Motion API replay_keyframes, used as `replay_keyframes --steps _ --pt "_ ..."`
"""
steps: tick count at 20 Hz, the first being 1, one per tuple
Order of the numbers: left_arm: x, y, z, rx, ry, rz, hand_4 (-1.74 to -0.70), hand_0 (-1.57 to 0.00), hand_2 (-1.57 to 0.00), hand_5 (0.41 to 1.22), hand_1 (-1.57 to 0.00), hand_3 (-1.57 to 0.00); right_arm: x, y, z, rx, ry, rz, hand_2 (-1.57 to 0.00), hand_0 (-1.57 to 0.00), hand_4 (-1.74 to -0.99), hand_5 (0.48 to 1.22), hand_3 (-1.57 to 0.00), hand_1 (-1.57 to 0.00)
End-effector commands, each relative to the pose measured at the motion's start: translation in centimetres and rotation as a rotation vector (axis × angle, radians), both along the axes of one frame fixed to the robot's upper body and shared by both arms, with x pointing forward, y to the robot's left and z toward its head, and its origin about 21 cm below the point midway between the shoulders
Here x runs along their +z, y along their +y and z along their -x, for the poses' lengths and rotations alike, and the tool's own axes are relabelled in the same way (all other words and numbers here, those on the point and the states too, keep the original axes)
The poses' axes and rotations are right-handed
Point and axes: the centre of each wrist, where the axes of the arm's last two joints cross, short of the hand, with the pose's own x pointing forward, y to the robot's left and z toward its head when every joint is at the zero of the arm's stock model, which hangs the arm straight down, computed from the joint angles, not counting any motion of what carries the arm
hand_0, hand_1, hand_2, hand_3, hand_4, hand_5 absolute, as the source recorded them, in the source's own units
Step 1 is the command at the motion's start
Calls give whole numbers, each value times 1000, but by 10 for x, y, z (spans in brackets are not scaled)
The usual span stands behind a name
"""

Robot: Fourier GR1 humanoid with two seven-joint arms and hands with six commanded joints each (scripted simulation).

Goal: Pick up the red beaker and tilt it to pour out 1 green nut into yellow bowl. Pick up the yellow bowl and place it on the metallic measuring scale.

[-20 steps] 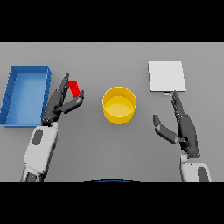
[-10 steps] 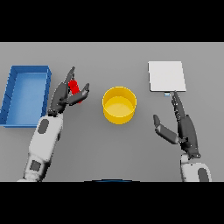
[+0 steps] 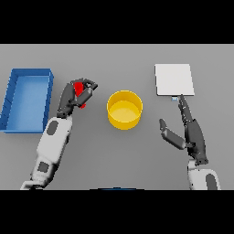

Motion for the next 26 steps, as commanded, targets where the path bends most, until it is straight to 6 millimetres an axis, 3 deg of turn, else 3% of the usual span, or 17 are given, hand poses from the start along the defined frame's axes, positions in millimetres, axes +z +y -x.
replay_keyframes --steps 1,2,4,8,12,17,23,26 --pt "-4 -1 2 -3 -12 10 -1445 -1206 -1220 1109 -1214 -1217 -1 1 -2 6 -3 -2 1 1 -1291 684 1 1" --pt "-3 0 2 -4 -14 11 -1447 -1279 -1290 1132 -1286 -1288 0 1 -2 0 -12 -5 1 1 -1293 682 1 1" --pt "-3 0 1 7 -35 20 -1553 -1384 -1391 1129 -1388 -1390 -1 3 -3 11 -1 -15 1 1 -1303 682 1 1" --pt "5 -1 0 1 -94 33 -1664 -1495 -1497 1108 -1496 -1497 -2 3 -5 22 -18 5 1 1 -1274 674 1 1" --pt "32 -5 -3 7 -165 8 -1709 -1540 -1541 1097 -1540 -1541 -3 6 -4 22 -17 24 1 1 -1255 672 1 1" --pt "69 -12 -9 -136 -202 -280 -1731 -1561 -1561 1119 -1561 -1561 3 7 -2 18 -44 61 1 1 -1245 688 1 1" --pt "82 -7 -3 -234 -210 -444 -1733 -1563 -1563 1113 -1563 -1563 3 4 4 9 -24 67 1 1 -1243 710 1 1" --pt "94 -21 -6 -297 -248 -656 -1737 -1567 -1567 1112 -1567 -1567 7 6 0 12 -27 71 1 1 -1254 717 1 1"
